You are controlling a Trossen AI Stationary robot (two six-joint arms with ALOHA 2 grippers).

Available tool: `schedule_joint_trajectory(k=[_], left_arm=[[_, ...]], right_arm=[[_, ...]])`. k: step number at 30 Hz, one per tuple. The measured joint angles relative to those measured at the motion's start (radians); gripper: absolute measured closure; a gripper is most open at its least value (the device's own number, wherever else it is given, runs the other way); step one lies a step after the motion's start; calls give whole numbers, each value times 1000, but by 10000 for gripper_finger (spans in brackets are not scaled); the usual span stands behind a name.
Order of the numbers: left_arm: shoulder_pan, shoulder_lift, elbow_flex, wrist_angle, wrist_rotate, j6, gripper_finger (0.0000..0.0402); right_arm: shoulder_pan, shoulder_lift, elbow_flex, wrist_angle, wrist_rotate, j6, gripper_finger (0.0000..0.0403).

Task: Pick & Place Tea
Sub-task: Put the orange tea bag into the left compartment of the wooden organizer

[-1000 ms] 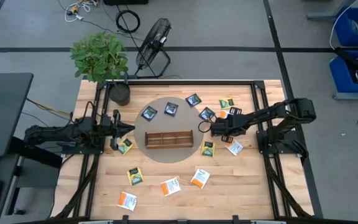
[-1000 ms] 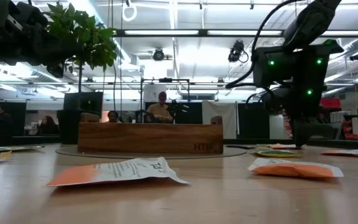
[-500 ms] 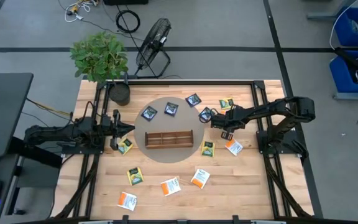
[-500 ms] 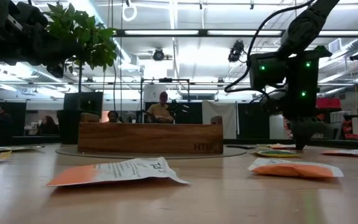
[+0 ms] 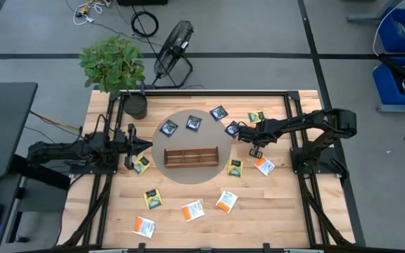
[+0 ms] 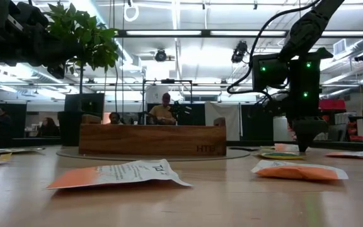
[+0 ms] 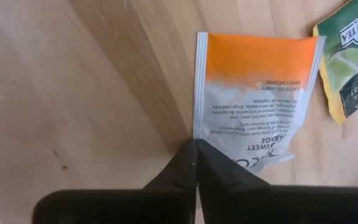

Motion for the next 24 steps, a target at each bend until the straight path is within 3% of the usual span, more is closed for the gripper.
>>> schedule_joint_trajectory(k=[6,12,20,24], left_arm=[[0,0,0,10,0,0,376],[0,0,0,10,0,0,376],[0,0,0,12,0,-4,376],[0,0,0,11,0,-6,376]], right_arm=[[17,4,14,-13,-6,28,399],[111,5,102,-39,-25,59,401],[194,4,153,-81,28,79,401],[215,3,119,-96,3,56,370]])
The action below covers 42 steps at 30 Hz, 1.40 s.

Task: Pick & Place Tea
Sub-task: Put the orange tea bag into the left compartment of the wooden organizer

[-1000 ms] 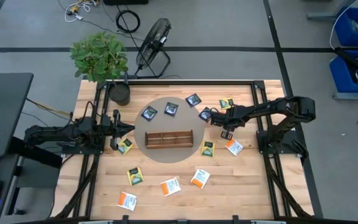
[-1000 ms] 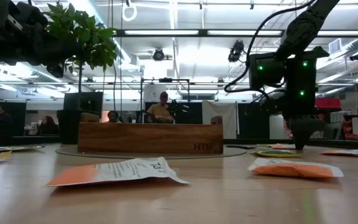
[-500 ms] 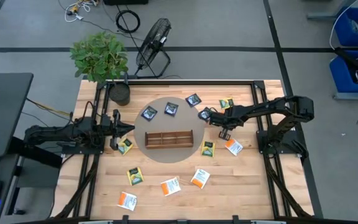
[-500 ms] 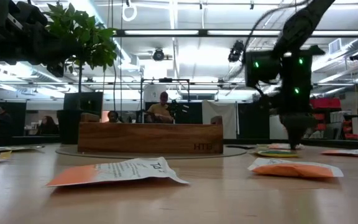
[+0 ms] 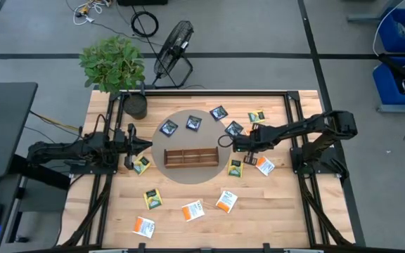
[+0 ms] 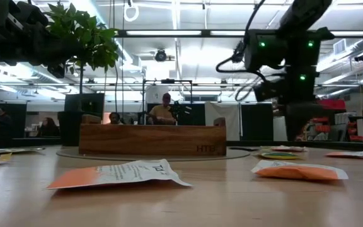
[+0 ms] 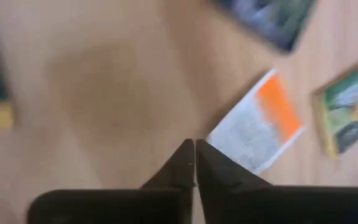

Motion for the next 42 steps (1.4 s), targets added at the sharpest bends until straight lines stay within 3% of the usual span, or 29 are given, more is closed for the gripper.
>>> schedule_joint_trajectory(k=[4,10,15,29,34,39,42], left_arm=[[0,0,0,0,0,0,376],[0,0,0,0,0,4,376],[0,0,0,0,0,6,376],[0,0,0,0,-6,-5,376],[0,0,0,0,-7,-5,376],[0,0,0,0,-7,-4,376],[0,0,0,0,-7,-4,376]], right_arm=[[20,0,-49,17,14,-11,295],[13,0,-94,84,120,-1,172],[-5,-1,-95,93,123,-10,143],[-95,-2,-131,179,48,-104,228],[-117,-1,-131,175,-5,-94,287],[-119,2,-132,163,-21,-59,376],[-113,2,-132,159,-7,-41,393]])
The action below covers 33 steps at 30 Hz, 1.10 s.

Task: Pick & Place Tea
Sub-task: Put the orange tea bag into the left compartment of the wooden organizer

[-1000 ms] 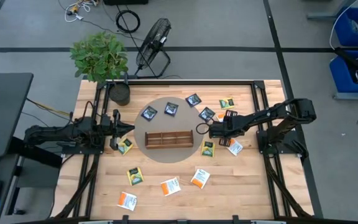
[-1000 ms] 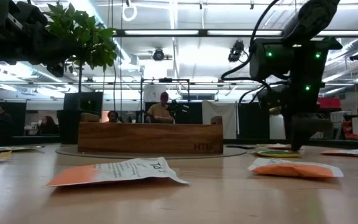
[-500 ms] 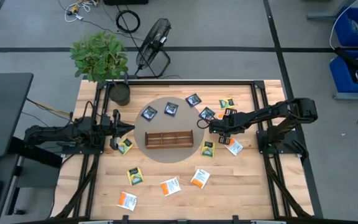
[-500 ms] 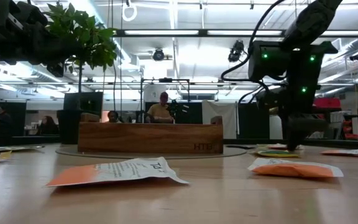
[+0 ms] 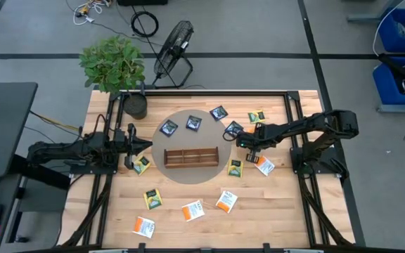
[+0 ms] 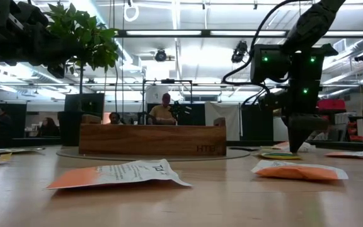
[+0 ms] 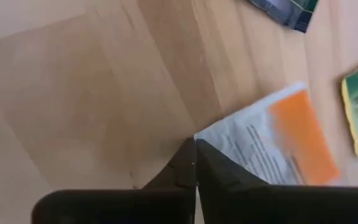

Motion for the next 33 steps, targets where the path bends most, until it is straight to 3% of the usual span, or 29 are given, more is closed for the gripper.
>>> schedule_joint_trajectory(k=[7,20,29,33], left_arm=[[0,0,0,8,0,2,376],[1,20,0,21,-42,61,376],[1,161,0,134,-70,87,372],[1,244,0,214,-70,89,335]], right_arm=[[53,6,90,-149,18,22,400],[193,-65,297,-184,-37,24,402],[235,-113,400,-245,-35,14,403],[241,-132,434,-271,-37,2,403]])
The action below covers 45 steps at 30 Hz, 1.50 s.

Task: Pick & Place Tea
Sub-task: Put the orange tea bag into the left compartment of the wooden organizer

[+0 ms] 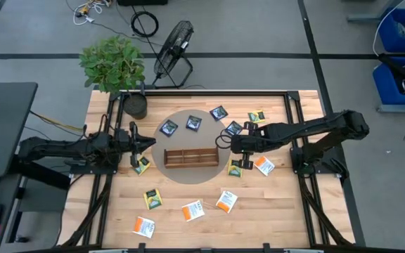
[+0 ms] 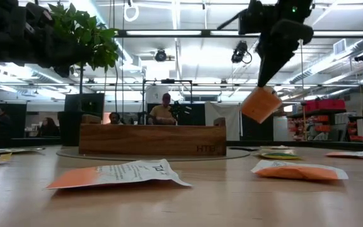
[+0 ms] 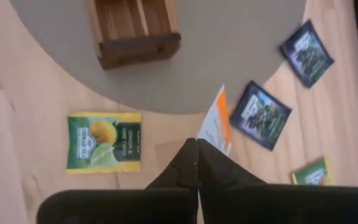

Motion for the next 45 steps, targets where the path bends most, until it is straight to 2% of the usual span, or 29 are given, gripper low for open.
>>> schedule_joint_trajectory(k=[3,5,10,21,26,36,45], left_arm=[[0,75,2,78,-1,-21,289],[0,136,13,75,-3,-24,262],[0,301,81,124,-2,-6,230],[0,671,273,219,14,56,228],[0,822,389,213,71,100,228],[4,1056,591,212,107,192,227],[14,1201,735,205,131,246,227]], right_arm=[[1,-3,17,-2,-37,-25,403],[1,-6,30,6,-62,-41,403],[1,-6,76,10,-103,-82,403],[1,-6,187,88,-225,-192,403],[-3,-6,197,121,-256,-225,403],[-3,-6,197,150,-266,-256,403],[-3,-6,197,171,-271,-280,403]])
